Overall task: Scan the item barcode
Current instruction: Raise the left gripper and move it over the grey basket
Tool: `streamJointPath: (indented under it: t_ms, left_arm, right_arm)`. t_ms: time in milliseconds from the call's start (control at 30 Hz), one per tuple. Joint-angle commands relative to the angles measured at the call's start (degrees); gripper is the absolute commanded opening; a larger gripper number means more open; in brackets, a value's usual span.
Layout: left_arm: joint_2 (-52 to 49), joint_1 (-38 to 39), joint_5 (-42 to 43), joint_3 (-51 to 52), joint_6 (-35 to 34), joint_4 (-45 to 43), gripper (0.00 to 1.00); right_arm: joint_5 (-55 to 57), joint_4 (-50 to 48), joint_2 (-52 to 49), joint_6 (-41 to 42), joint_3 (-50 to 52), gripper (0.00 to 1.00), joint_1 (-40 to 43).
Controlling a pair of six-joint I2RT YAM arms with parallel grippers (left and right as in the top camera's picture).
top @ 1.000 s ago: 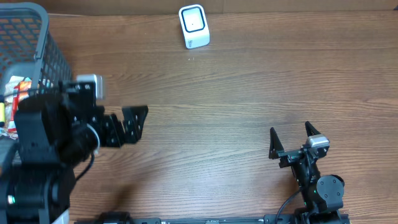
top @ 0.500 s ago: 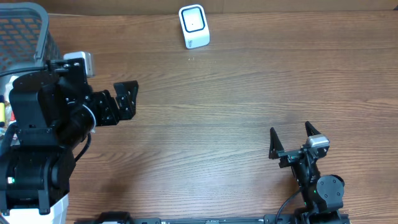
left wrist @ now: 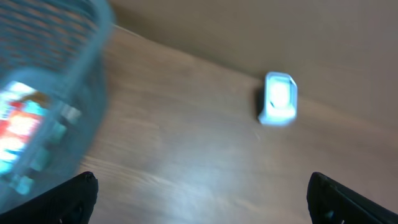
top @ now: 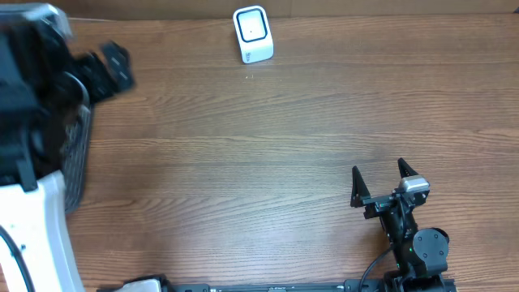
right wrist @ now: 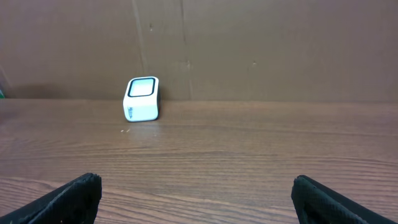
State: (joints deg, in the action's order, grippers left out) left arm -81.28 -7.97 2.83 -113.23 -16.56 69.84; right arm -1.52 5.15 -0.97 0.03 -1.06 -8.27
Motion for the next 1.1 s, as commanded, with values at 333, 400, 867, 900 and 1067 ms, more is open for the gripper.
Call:
streamJointPath:
  t_ms: [333,400,867,900,1067]
  left_arm:
    - [-10.88,-23.63,-4.31,-11.28,14.49,-2.75,1.00]
    - [-12.57,-24.57,-4.37,-11.28,18.56,-0.52,0.98]
    - [-19.63,-27.08,-5.77,-11.21,29.66,5.01,1.00]
    - [-20.61,-27.63,-5.55,-11.19,29.75,5.51,1.00]
    - [-24.96,-31.61,1.90,-11.19,32.68,7.52,1.00]
  right_arm:
    - [-0.09,-0.44,-0.07,0.42,0.59,1.00,0.15]
    - [-0.09,-0.44,-0.07,0.42,0.59,1.00,0.15]
    - [-0.09,-0.44,-0.07,0.42,0.59,1.00,0.15]
    - [-0.09,-0.44,-0.07,0.42,0.59,1.00,0.15]
    - [-0.09,-0.44,-0.07,0.42,0.59,1.00,0.15]
